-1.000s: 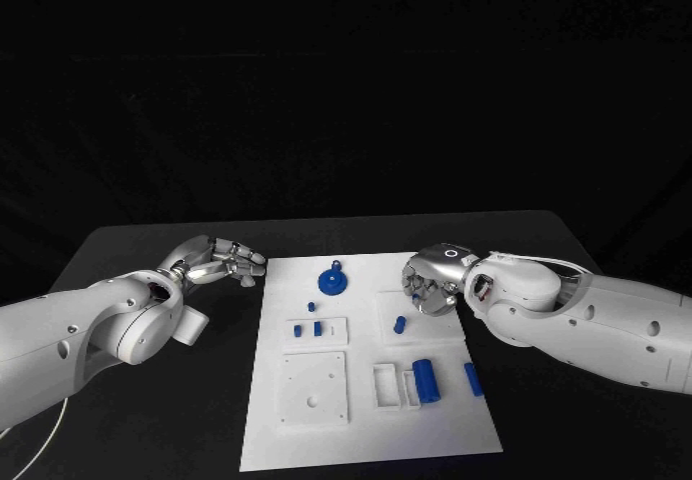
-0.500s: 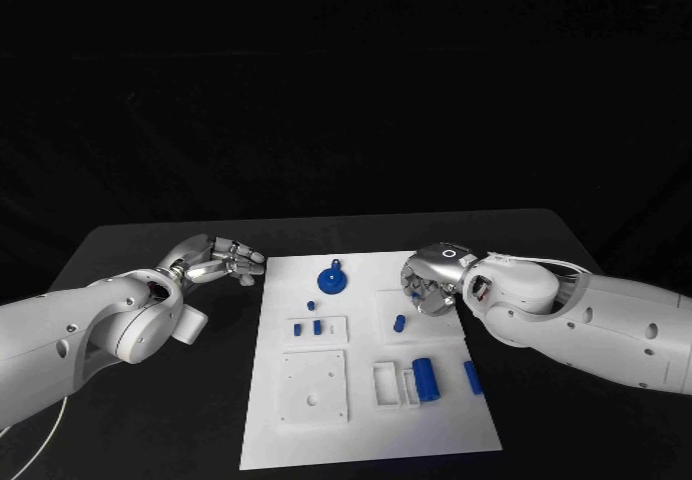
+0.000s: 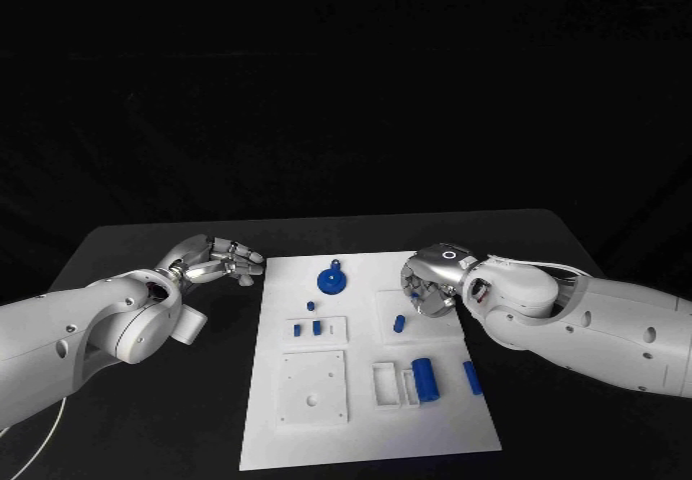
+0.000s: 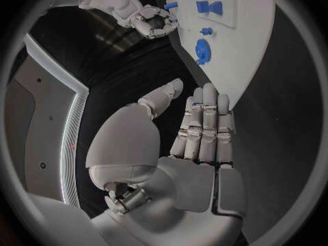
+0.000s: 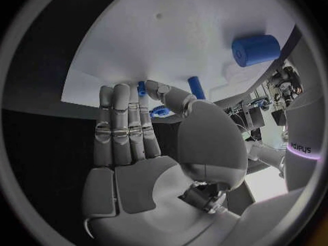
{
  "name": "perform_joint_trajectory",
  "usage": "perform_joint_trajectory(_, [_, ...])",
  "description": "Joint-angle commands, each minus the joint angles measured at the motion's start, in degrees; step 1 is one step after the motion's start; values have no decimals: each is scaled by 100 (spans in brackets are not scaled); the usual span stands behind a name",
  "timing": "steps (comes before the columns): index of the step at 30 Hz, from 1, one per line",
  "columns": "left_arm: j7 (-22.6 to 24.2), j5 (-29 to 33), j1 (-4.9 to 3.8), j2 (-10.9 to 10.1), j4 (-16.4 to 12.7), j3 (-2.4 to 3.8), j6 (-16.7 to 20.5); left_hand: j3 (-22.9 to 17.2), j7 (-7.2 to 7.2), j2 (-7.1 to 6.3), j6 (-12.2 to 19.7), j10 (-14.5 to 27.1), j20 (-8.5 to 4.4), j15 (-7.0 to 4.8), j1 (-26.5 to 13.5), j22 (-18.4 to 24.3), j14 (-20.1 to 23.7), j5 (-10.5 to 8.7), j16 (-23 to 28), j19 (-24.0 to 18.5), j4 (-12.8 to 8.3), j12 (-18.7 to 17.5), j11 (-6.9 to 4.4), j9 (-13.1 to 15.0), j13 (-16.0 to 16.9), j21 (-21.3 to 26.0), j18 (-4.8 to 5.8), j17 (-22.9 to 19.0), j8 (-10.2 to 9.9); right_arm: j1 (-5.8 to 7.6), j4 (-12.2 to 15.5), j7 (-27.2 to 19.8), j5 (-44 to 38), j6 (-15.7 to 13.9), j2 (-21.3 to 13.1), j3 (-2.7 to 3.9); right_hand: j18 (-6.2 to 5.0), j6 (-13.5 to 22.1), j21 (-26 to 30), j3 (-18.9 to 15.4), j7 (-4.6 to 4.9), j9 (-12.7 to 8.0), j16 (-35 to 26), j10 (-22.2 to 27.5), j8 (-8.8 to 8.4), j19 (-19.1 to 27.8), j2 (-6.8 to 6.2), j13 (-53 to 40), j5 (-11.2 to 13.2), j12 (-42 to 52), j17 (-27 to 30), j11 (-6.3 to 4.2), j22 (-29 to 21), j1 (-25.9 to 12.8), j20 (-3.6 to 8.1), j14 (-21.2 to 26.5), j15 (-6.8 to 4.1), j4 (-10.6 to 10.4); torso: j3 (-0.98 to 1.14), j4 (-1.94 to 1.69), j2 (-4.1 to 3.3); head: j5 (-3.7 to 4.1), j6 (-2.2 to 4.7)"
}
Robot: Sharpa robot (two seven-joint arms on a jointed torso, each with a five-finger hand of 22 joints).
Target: Assemble the parts on the task board
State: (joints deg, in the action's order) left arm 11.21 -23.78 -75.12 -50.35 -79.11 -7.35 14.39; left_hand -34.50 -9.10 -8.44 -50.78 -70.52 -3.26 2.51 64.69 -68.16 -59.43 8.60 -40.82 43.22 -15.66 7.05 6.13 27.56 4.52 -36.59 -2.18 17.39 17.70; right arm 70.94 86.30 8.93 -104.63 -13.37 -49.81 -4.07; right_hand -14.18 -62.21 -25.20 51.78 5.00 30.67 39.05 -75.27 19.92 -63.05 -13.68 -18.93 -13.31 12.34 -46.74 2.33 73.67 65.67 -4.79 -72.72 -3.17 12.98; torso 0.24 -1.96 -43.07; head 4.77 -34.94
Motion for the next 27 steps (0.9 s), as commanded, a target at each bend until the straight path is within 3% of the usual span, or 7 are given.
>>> perform_joint_trajectory(1, [38, -22, -5, 20, 9, 3, -32, 32, -4, -4, 49, 36, 5, -7, -44, -6, -51, 23, 20, 53, 6, -19, 22, -10, -5, 28, 9, 10, -25, -45, -98, -36, 129, 43, 45, 14, -82, -49, -34, 41, -4, 12, 27, -30, 27, -43, -44, -14, -16, -15, -11, -3, 8, 24, 16, -35, -33, 3, 0, 3, -1, -7, 4])
perform_joint_trajectory(8, [40, -22, -5, 30, 12, 3, -35, 32, -13, -13, 74, 43, 4, -7, -40, -14, -55, 27, 38, 53, 1, -30, 26, -15, -5, 34, 9, 37, -36, -39, -129, -88, 358, 45, 55, 120, -82, -45, -33, 63, -3, 22, 17, -30, 24, -49, -52, -32, -2, -27, -19, -3, 8, 30, 19, -39, -33, -16, -2, 1, 1, -17, 11])
perform_joint_trajectory(11, [40, -23, -4, 30, 4, 3, -36, 32, -14, -13, 75, 43, 4, -7, -41, -15, -55, 27, 40, 53, 1, -31, 26, -15, -5, 35, 9, 39, -37, -32, -108, -106, 436, 48, 25, 199, -82, -40, -31, 69, -2, 25, 13, -27, 21, -49, -51, -37, 3, -33, -21, -1, 6, 30, 19, -38, -32, -24, -2, 6, -3, -30, 15])
perform_joint_trajectory(18, [51, -23, -4, 38, 3, 3, -32, 34, -17, -14, 81, 46, 5, -6, -45, -17, -55, 26, 45, 54, 3, -34, 28, -17, -5, 36, 10, 46, -39, 19, -85, -133, 636, 32, -4, 262, -82, -34, -29, 73, 1, 29, 7, -24, 17, -50, -47, -44, 11, -40, -24, 0, 5, 31, 20, -38, -31, -34, 0, 1, 0, -25, 26])
perform_joint_trajectory(27, [60, -23, -4, 39, 10, 3, -25, 35, -18, -12, 85, 47, 5, -6, -47, -20, -57, 27, 52, 54, 5, -37, 29, -17, -4, 39, 11, 56, -40, 45, -39, -187, 985, 9, -41, 297, -82, -29, -27, 72, 3, 36, 0, -23, 14, -55, -41, -56, -6, -49, -29, 2, 4, 29, 21, -39, -30, -46, -2, 3, -2, -31, 44])
